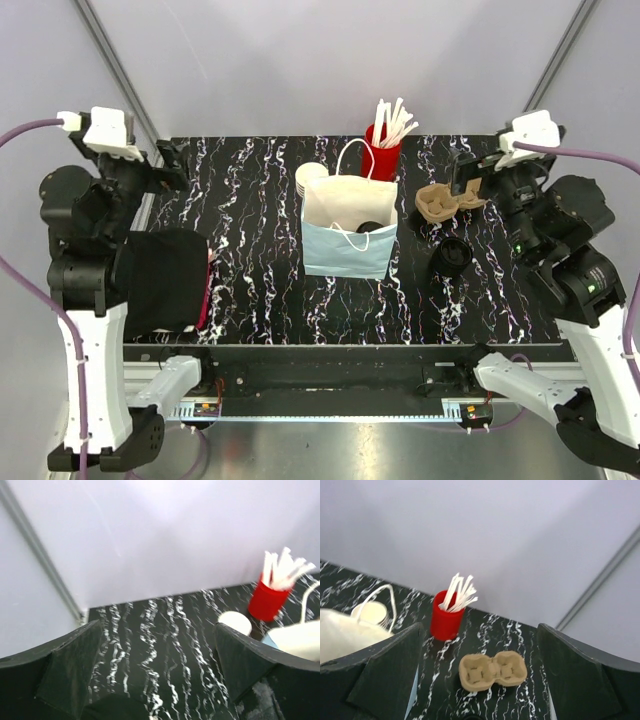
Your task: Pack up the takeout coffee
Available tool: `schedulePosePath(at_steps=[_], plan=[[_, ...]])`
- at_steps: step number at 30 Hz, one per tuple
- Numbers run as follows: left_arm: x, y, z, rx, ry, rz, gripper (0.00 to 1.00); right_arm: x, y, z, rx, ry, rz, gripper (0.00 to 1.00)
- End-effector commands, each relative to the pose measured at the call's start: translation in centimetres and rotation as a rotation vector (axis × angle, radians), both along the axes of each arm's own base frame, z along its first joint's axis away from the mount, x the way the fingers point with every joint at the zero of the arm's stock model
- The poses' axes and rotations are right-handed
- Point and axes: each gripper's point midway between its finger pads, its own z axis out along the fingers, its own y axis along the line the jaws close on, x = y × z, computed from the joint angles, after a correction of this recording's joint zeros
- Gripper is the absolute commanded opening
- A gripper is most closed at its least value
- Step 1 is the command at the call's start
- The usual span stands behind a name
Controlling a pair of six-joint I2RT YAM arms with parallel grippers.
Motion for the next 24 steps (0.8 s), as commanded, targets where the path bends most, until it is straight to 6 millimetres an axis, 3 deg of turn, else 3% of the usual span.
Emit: schedulePosePath(at_steps=[1,9,24], plan=[[-1.3,2.5,2.8,0.008,-0.107,0.115,0.99,-1.4,-3.8,4.0,0.107,-0.146,-0.158,0.99],[-1.4,-0.1,-0.1,0.014,-0.042,-0.049,0.99,-2.4,-3.8,2.2,0.127,-0.147,-0.123,1.0],[-1.0,0.4,0.2,-0.076,-0.047,-0.08,0.99,-2.2,-2.4,1.4,0.118,-0.118,-0.06,1.0]])
